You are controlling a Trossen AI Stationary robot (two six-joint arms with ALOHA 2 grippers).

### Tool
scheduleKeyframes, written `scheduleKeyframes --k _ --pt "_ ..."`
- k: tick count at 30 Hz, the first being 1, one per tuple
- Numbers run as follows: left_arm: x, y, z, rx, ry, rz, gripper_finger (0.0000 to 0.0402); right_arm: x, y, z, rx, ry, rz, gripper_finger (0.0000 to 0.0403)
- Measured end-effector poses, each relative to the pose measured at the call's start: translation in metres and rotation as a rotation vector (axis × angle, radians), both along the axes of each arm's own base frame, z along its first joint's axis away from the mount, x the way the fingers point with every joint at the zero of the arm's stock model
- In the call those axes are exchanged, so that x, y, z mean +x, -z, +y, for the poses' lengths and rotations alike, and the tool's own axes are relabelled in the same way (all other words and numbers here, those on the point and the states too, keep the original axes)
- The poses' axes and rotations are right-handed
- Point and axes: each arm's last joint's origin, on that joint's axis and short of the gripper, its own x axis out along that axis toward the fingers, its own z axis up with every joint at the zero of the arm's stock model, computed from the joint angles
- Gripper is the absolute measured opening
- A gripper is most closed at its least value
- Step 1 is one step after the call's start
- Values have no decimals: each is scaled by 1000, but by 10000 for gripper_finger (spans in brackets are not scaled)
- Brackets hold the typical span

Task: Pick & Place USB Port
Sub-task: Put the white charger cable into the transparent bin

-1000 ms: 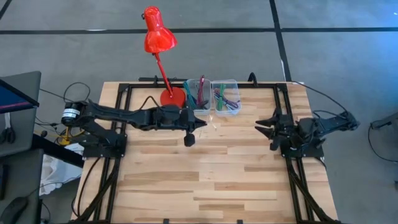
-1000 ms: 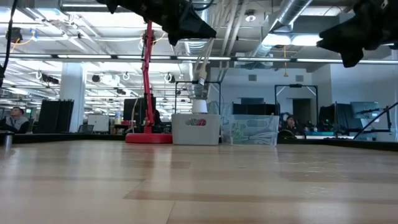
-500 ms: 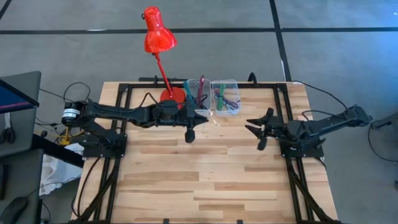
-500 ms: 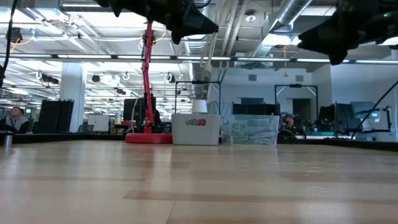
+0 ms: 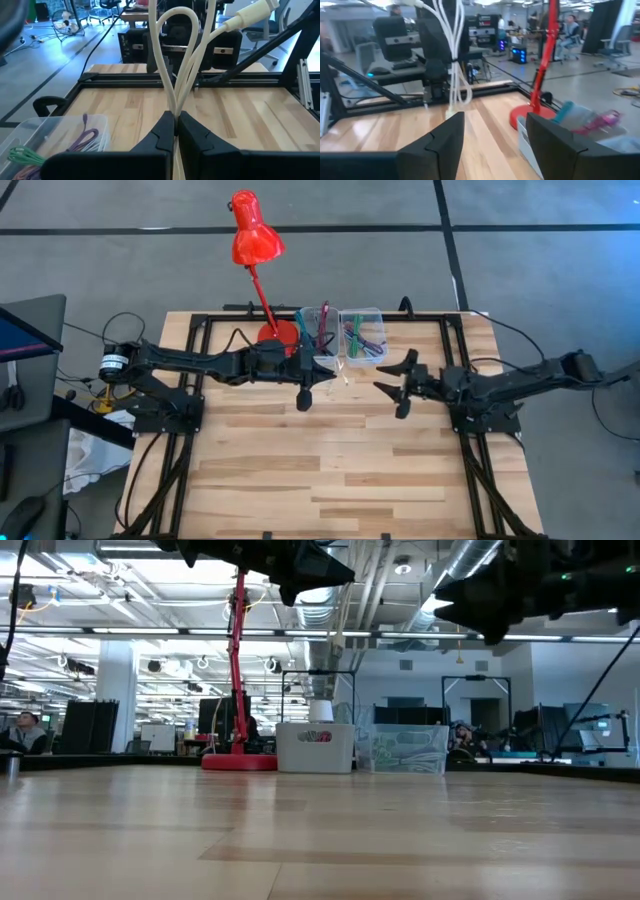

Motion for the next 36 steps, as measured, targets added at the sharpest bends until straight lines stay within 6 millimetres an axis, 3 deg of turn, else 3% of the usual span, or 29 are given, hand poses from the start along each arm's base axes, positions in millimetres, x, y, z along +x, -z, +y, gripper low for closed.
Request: scheduleKeyframes --k 13,26,32,36 --pt "0 -1 0 0 0 -8 8 51 16 -6 -5 -117 -29 171" --pt "0 -1 0 0 1 -8 8 107 4 -5 -29 -150 -62 179" --pt "0 -1 0 -1 2 -8 8 122 3 -4 -37 -168 -59 177" --pt "0 -1 -1 -1 3 -8 8 125 5 -7 -37 -158 -52 144"
